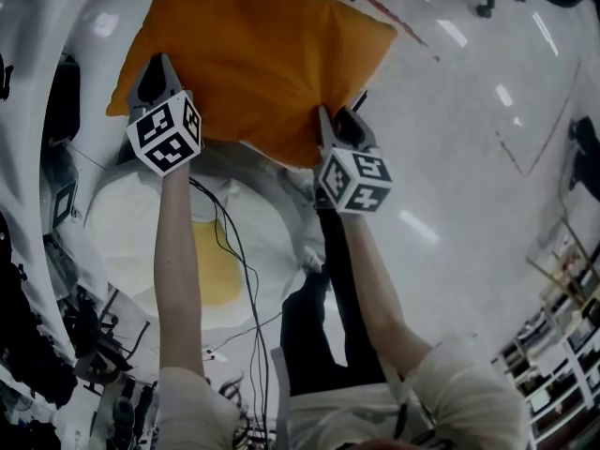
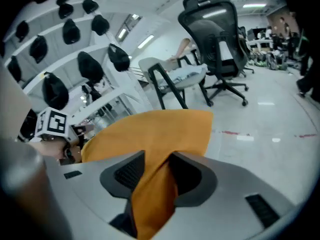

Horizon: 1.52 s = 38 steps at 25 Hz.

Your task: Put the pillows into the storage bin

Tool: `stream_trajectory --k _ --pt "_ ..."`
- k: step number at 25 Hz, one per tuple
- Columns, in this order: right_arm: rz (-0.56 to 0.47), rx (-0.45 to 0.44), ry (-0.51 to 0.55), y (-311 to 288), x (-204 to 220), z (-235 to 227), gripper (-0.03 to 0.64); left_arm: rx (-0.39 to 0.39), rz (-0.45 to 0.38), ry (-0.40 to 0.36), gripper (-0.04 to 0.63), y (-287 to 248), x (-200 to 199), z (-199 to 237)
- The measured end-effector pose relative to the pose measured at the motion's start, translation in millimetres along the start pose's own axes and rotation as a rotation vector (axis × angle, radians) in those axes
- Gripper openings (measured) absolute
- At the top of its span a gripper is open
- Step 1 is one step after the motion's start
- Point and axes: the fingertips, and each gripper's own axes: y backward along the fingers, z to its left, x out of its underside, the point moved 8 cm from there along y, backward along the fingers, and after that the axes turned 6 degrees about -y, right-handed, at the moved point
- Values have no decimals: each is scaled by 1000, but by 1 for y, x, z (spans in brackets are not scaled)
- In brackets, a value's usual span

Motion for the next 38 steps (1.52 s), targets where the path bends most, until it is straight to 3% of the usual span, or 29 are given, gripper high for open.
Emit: stream_trajectory --k 2,6,11,19,21,23,25,27,28,32,35,38 --pt "64 31 -35 -16 7 -5 302 13 5 24 206 -6 0 1" --pt "46 -2 8 -22 3 4 308 9 -26 37 206 -5 -1 -7" --pt "61 -49 95 -24 2 23 307 7 1 77 206 6 15 -7" --pt "42 -122 187 -17 -18 60 307 -45 -21 133 206 42 11 14" --pt "11 -149 230 -13 -32 75 307 -54 -35 193 206 55 5 20" --pt "-18 -180 293 -5 -47 94 307 -35 -47 301 206 69 -4 25" --pt "-51 -224 366 7 -65 119 305 -24 -86 326 206 85 -24 30" --pt "-97 -282 453 22 -86 153 280 -41 -152 271 204 107 -55 41" --pt "-112 -313 499 33 -97 173 231 -55 -182 253 198 121 -71 48" --pt "-97 -397 627 100 -119 236 58 -125 -192 217 59 207 -117 56" --pt "-120 -459 682 156 -133 268 18 -168 -241 227 12 277 -147 52" --pt "-154 -534 738 207 -142 296 9 -245 -275 190 8 347 -170 52"
